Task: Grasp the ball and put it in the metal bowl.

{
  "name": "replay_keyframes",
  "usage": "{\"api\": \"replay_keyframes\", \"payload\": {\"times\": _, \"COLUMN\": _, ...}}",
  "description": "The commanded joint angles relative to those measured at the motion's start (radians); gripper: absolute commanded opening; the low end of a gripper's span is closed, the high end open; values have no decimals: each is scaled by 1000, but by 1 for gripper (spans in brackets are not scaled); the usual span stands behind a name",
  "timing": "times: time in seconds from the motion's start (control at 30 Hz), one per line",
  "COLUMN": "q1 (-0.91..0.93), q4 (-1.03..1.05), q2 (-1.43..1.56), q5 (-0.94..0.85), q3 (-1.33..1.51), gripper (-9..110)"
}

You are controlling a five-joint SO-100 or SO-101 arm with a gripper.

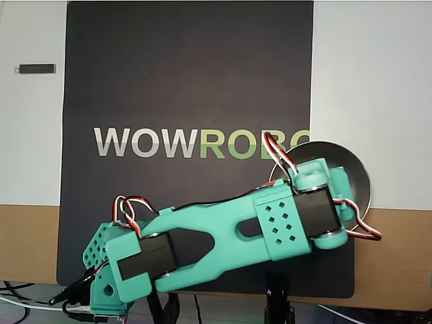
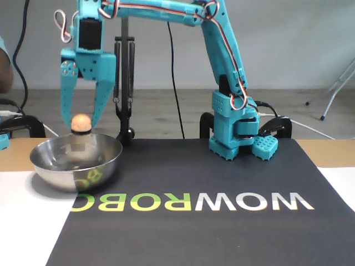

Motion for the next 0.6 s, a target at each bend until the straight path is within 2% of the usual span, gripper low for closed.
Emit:
{"api": "replay_keyframes", "payload": {"times": 0.0, "q1": 8, "q4": -8, "q2": -12, "q5": -2, "q3": -64, "gripper": 34}}
{"api": "replay_keyframes", "payload": {"times": 0.57, "q1": 6, "q4": -8, "q2": -72, "q5": -5, "q3": -117, "gripper": 34}}
